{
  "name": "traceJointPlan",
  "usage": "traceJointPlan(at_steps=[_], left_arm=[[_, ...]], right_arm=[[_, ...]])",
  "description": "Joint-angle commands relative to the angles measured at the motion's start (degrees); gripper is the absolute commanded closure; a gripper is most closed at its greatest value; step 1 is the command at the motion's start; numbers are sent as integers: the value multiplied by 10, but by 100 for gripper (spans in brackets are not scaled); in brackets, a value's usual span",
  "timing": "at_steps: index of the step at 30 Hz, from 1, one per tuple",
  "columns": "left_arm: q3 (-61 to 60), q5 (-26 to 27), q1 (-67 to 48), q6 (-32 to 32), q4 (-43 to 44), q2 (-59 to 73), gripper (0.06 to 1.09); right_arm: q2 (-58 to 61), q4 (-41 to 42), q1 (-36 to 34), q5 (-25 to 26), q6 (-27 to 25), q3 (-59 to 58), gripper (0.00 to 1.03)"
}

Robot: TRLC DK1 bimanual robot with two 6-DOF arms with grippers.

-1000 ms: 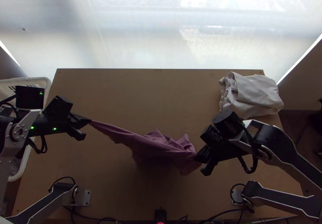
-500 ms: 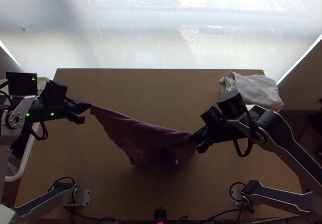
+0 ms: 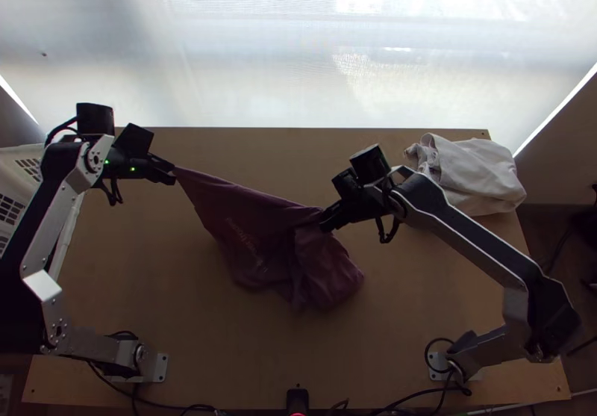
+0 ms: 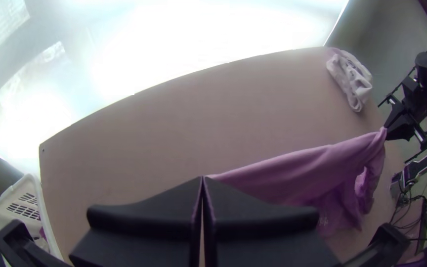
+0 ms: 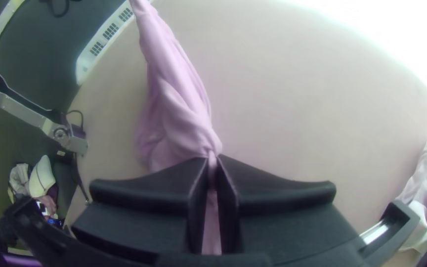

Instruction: Fold the t-shirt

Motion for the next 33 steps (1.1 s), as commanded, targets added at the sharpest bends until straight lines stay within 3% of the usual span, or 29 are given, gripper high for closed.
traceJointPlan(at_steps=[1,3,4,7,9,15,20,24,33], left_arm=[[-4,-27,7,13,51,86,105],[-4,-27,-4,5,53,95,103],[-4,-29,-10,-1,54,95,94],[-4,-35,-22,-15,52,90,33],[-4,-44,-27,-23,52,83,10],[3,-44,-43,-52,29,41,10],[-42,-49,-190,-48,-46,-64,11],[-164,-187,-383,-25,-21,-112,11],[-245,-230,-518,-24,-17,-107,14]], right_arm=[[105,51,-19,12,5,14,73],[119,41,-31,13,19,25,42],[126,24,-34,13,23,35,30],[128,-45,-37,14,-4,56,6],[109,-72,-36,14,-28,53,5],[33,-143,-2,14,-62,21,5],[-37,-196,35,14,-95,-22,5],[-73,-200,35,15,-106,-71,5],[-98,-200,68,16,-106,-153,5]])
